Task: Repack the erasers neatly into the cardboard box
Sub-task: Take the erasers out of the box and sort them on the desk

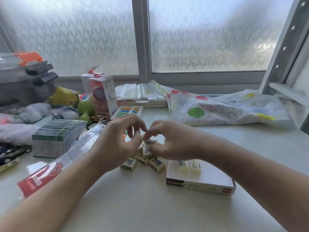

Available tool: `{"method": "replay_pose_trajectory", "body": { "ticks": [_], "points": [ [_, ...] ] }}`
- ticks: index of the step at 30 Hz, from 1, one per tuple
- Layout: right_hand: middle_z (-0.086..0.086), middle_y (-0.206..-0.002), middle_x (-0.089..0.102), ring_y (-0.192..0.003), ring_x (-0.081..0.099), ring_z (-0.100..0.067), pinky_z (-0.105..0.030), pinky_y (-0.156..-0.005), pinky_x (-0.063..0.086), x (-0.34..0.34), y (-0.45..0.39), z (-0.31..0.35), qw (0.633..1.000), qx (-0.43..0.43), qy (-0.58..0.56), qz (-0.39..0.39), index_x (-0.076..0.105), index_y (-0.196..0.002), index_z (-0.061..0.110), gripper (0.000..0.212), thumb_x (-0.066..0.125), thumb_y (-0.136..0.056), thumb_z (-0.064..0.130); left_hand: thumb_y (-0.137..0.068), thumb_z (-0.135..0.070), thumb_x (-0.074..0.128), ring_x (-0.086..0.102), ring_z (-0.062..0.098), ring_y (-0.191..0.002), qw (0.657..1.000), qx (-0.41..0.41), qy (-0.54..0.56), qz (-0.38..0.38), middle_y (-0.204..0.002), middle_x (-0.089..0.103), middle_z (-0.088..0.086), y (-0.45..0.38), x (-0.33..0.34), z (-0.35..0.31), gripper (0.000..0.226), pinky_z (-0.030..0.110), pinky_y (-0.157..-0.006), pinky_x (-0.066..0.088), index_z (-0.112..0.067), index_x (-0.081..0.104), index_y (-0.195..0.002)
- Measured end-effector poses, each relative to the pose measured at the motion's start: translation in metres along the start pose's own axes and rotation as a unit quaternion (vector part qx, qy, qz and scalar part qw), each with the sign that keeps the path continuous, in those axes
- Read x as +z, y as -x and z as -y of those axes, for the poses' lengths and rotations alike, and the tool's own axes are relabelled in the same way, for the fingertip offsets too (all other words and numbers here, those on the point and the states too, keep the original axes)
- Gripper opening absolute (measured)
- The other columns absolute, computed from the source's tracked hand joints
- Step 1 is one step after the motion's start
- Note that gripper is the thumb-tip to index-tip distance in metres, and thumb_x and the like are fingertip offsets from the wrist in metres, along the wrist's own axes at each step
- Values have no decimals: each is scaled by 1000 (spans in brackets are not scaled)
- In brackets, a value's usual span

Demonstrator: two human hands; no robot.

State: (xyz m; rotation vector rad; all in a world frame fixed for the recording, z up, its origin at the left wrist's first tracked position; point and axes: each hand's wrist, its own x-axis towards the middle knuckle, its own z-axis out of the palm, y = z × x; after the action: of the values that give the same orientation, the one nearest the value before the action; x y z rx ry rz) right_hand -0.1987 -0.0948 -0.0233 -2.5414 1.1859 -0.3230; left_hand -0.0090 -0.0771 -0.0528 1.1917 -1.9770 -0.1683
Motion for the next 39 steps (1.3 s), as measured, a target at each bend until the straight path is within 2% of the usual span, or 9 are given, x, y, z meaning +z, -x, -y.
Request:
{"method": "replay_pose_trajectory", "body": {
  "ticks": [5, 11, 15, 18, 21, 25, 29, 33, 39],
  "points": [
    [10, -143, 54, -134, 50, -12, -35, -112, 40, 2, 8, -1, 996, 20, 86, 18, 59, -142, 28, 67, 65, -86, 65, -73, -16, 53, 54, 10, -69, 1000, -3, -17, 9, -75, 64, -4, -1, 0, -2, 21, 21, -62, 41, -24, 67, -85],
    [4, -111, 67, -105, 62, -12, -30, -94, 50, -1, 24, 4, 996, -26, 27, -75, 74, -119, 24, 45, 81, -81, 48, -72, -15, 57, 54, 9, -78, 996, 16, -36, 79, -85, 61, -10, -3, -10, -5, 19, 12, -68, 42, -22, 67, -87],
    [5, -98, 66, -93, 63, -12, -29, -87, 51, 3, 25, 5, 997, -22, 32, -67, 76, -111, 24, 36, 81, -82, 45, -80, -16, 66, 56, 7, -84, 987, 13, -61, 145, -90, 60, -12, -1, -12, -1, 23, 15, -71, 45, -34, 64, -94],
    [9, -86, 61, -78, 56, -7, -26, -75, 47, 8, 20, 7, 995, -27, 58, -78, 71, -102, 27, 32, 81, -80, 48, -75, -28, 62, 60, 7, -83, 983, 1, -51, 177, -91, 61, -12, 0, -14, 1, 22, 28, -76, 54, -38, 61, -94],
    [10, -79, 61, -72, 55, -4, -16, -66, 41, 11, 20, 10, 996, -24, 47, -75, 58, -96, 35, 30, 80, -80, 48, -73, -34, 64, 59, 7, -83, 979, -1, -51, 197, -93, 59, -13, 0, -16, 1, 23, 31, -78, 55, -40, 60, -95],
    [6, -86, 69, -82, 62, -12, -24, -72, 45, 12, 22, 11, 997, -5, 41, -63, 63, -108, 30, 33, 77, -85, 49, -78, -32, 67, 60, 8, -84, 979, -6, -50, 200, -96, 63, -14, -1, -18, 2, 22, 26, -76, 54, -40, 62, -98],
    [11, -87, 59, -85, 58, -10, -24, -75, 45, 11, 23, 7, 998, -2, 15, -62, 72, -113, 30, 32, 79, -85, 45, -82, -26, 68, 61, 9, -85, 980, -12, -52, 190, -97, 65, -15, -2, -18, 3, 24, 19, -71, 50, -39, 63, -103],
    [7, -100, 58, -96, 60, -13, -31, -89, 50, 11, 24, 4, 997, -22, 10, -72, 78, -109, 31, 27, 81, -85, 39, -83, -24, 69, 60, 6, -81, 982, -16, -45, 184, -93, 67, -13, -3, -18, 2, 23, 14, -68, 47, -36, 66, -102],
    [6, -95, 64, -89, 61, -10, -23, -84, 49, 8, 25, 5, 994, -70, 25, -84, 75, -104, 17, 24, 80, -83, 27, -84, -23, 71, 59, 5, -78, 985, -10, -49, 164, -91, 68, -13, -2, -18, -1, 19, 13, -67, 45, -35, 67, -98]
  ]
}}
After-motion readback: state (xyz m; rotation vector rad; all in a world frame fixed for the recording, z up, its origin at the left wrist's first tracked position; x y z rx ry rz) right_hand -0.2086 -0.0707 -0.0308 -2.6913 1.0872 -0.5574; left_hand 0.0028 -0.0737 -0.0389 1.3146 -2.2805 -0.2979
